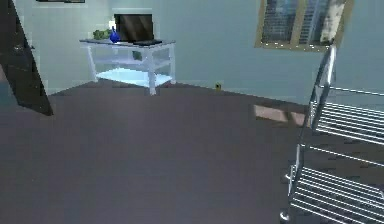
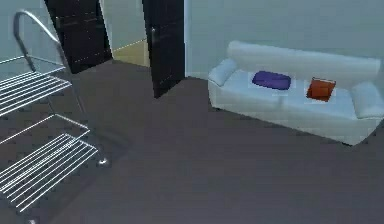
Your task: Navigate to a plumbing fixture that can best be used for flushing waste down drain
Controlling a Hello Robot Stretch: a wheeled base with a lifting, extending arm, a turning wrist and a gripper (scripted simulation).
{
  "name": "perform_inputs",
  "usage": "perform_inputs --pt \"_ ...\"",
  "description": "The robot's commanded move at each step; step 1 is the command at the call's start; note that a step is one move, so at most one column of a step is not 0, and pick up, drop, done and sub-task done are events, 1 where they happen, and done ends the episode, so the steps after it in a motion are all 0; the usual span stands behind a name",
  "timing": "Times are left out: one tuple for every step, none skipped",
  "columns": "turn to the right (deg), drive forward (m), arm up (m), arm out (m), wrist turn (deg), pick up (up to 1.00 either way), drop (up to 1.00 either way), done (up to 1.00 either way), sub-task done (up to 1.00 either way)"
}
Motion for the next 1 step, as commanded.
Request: perform_inputs --pt "0.0 1.00 0.00 0.00 0.0 0.00 0.00 0.00 0.00"
